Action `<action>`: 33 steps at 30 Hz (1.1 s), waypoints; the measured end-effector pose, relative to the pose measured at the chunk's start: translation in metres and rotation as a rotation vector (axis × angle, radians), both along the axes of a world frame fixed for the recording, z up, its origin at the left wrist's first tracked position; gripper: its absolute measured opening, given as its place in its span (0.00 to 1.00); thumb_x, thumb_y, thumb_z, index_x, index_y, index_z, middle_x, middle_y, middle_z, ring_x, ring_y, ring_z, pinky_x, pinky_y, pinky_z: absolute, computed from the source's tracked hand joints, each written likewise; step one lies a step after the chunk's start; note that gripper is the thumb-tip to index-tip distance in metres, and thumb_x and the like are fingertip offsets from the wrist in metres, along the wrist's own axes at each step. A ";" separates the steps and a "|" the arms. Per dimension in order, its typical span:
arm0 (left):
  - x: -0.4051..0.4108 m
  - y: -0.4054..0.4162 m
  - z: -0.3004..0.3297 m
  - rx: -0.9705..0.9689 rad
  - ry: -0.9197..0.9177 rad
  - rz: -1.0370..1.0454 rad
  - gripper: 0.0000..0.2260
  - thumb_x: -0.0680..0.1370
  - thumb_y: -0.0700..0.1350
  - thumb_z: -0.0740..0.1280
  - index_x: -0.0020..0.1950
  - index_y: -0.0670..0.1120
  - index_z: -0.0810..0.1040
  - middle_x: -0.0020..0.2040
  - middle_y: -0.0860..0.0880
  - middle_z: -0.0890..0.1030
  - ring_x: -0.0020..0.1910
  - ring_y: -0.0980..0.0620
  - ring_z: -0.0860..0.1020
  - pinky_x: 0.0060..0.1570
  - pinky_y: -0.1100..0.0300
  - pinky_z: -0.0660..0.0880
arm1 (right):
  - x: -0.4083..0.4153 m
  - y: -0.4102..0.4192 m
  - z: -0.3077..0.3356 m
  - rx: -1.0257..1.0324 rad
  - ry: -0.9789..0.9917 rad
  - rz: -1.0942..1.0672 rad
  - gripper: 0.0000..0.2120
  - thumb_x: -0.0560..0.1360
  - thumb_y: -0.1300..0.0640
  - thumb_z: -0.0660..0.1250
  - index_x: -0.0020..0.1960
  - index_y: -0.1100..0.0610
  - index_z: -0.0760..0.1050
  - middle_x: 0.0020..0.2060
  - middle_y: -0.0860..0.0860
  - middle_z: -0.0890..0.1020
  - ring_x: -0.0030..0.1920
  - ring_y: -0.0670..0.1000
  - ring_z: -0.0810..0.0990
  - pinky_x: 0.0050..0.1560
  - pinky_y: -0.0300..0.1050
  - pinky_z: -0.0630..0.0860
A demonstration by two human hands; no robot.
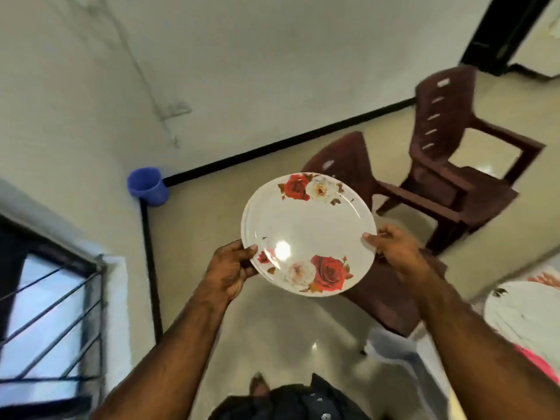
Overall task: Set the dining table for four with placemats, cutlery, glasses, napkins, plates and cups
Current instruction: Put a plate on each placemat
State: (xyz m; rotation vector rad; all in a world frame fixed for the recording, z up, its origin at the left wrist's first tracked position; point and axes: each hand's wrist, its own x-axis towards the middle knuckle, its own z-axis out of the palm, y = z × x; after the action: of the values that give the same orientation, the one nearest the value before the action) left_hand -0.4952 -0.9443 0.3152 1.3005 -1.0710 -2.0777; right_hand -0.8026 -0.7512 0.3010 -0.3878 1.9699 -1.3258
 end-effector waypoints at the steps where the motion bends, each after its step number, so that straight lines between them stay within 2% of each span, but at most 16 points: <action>1: 0.015 -0.012 0.001 0.004 0.006 -0.001 0.15 0.80 0.32 0.68 0.66 0.34 0.80 0.59 0.35 0.85 0.53 0.36 0.86 0.49 0.43 0.85 | 0.012 -0.017 -0.002 0.016 0.000 -0.008 0.10 0.75 0.58 0.78 0.53 0.59 0.80 0.46 0.55 0.88 0.45 0.55 0.87 0.39 0.45 0.80; 3: 0.028 -0.017 0.000 0.019 0.010 -0.010 0.14 0.80 0.31 0.68 0.66 0.34 0.80 0.57 0.35 0.86 0.50 0.38 0.87 0.46 0.45 0.86 | 0.024 -0.031 0.001 0.011 -0.049 -0.024 0.10 0.75 0.62 0.77 0.54 0.61 0.80 0.49 0.58 0.88 0.47 0.59 0.87 0.42 0.49 0.81; 5: 0.063 -0.046 0.004 0.043 -0.012 0.030 0.14 0.80 0.31 0.67 0.65 0.34 0.80 0.57 0.35 0.86 0.51 0.37 0.86 0.49 0.43 0.86 | 0.051 -0.073 0.006 0.021 -0.082 0.023 0.10 0.74 0.63 0.77 0.54 0.61 0.80 0.49 0.59 0.88 0.46 0.60 0.88 0.42 0.51 0.83; 8: 0.099 -0.092 0.004 0.031 -0.074 0.059 0.13 0.80 0.32 0.68 0.65 0.36 0.81 0.57 0.35 0.86 0.56 0.34 0.85 0.54 0.41 0.84 | 0.076 -0.127 0.019 0.033 -0.104 0.112 0.09 0.74 0.64 0.76 0.53 0.62 0.79 0.45 0.57 0.88 0.41 0.58 0.88 0.36 0.45 0.83; 12: 0.118 -0.139 -0.005 0.048 -0.126 0.098 0.13 0.80 0.34 0.69 0.65 0.38 0.82 0.57 0.36 0.86 0.58 0.34 0.84 0.62 0.36 0.80 | 0.077 -0.193 0.007 0.074 -0.064 0.194 0.12 0.72 0.62 0.79 0.52 0.63 0.80 0.45 0.59 0.88 0.43 0.61 0.87 0.44 0.54 0.84; 17: 0.117 -0.219 -0.017 0.052 -0.198 0.127 0.12 0.81 0.36 0.69 0.65 0.38 0.82 0.57 0.37 0.86 0.57 0.35 0.85 0.63 0.35 0.79 | 0.069 -0.294 -0.020 0.083 -0.103 0.221 0.12 0.72 0.58 0.80 0.50 0.60 0.80 0.39 0.58 0.87 0.32 0.52 0.83 0.32 0.44 0.78; 22: 0.089 -0.315 -0.020 -0.015 -0.296 0.114 0.11 0.83 0.39 0.68 0.65 0.40 0.82 0.57 0.38 0.86 0.55 0.36 0.86 0.61 0.36 0.80 | 0.038 -0.396 -0.037 0.105 -0.140 0.287 0.14 0.72 0.60 0.79 0.56 0.58 0.80 0.38 0.59 0.87 0.32 0.54 0.82 0.29 0.44 0.76; 27: 0.034 -0.397 -0.009 -0.022 -0.283 0.125 0.09 0.82 0.39 0.70 0.61 0.41 0.84 0.55 0.39 0.87 0.54 0.37 0.86 0.56 0.41 0.82 | -0.020 -0.483 -0.030 0.178 -0.108 0.412 0.11 0.75 0.59 0.75 0.57 0.57 0.83 0.42 0.56 0.88 0.36 0.53 0.83 0.35 0.46 0.78; 33: -0.046 -0.507 -0.012 -0.022 -0.289 0.049 0.10 0.81 0.41 0.71 0.62 0.41 0.84 0.54 0.40 0.87 0.55 0.37 0.86 0.55 0.41 0.83 | -0.095 -0.574 -0.019 0.183 -0.092 0.365 0.10 0.76 0.60 0.75 0.57 0.56 0.84 0.42 0.54 0.89 0.39 0.54 0.84 0.36 0.45 0.79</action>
State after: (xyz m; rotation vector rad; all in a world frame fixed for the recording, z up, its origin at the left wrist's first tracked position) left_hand -0.5409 -1.4512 0.3032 1.6350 -1.1631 -1.8752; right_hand -0.8978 -1.3254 0.2816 -0.5562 1.8196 -0.9103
